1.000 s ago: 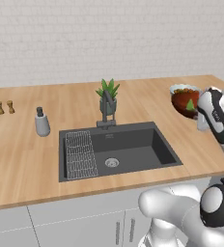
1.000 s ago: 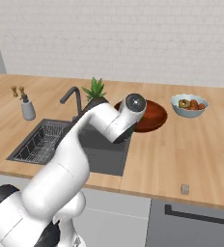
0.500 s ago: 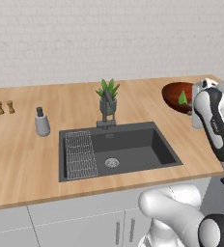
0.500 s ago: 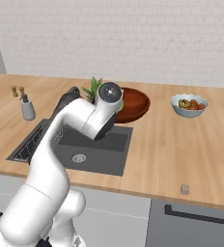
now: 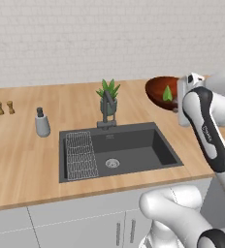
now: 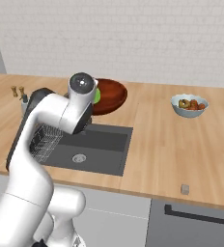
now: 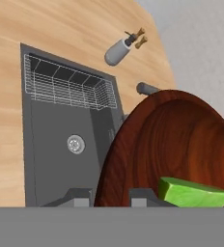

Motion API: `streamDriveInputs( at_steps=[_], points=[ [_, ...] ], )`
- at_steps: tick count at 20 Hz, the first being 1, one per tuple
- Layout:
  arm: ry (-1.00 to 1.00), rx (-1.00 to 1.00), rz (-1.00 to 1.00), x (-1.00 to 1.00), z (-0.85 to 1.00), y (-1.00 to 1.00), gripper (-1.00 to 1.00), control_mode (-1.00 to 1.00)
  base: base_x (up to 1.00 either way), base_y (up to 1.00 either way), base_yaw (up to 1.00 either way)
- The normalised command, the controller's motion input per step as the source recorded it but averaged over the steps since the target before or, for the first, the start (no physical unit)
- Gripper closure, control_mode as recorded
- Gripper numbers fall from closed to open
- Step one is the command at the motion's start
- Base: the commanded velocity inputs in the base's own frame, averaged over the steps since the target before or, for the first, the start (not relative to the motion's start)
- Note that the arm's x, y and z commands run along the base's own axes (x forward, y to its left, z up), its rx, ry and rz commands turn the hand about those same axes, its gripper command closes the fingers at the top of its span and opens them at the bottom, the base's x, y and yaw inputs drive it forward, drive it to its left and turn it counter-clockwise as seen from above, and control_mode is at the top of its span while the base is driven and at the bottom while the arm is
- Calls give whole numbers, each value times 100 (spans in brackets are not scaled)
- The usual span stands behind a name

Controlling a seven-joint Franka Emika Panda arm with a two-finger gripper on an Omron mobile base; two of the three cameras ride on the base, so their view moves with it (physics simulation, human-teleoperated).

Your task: Pick the lemon wedge from the sink and place it in the bowl. Then pick the bowl and place it in the microwave. Then close the microwave door and press the start button.

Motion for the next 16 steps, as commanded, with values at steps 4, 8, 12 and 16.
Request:
streamDriveInputs(
  at_steps=[4, 8, 12, 16],
  points=[
    [0, 0, 9, -20, 34, 45, 100, -100, 0, 0, 0],
    [6, 0, 2, -35, 19, 33, 100, -100, 0, 0, 0],
    [0, 0, 0, -44, 14, 17, 100, -100, 0, 0, 0],
    [-1, 0, 0, -46, 18, 1, 100, -100, 0, 0, 0]
  ],
)
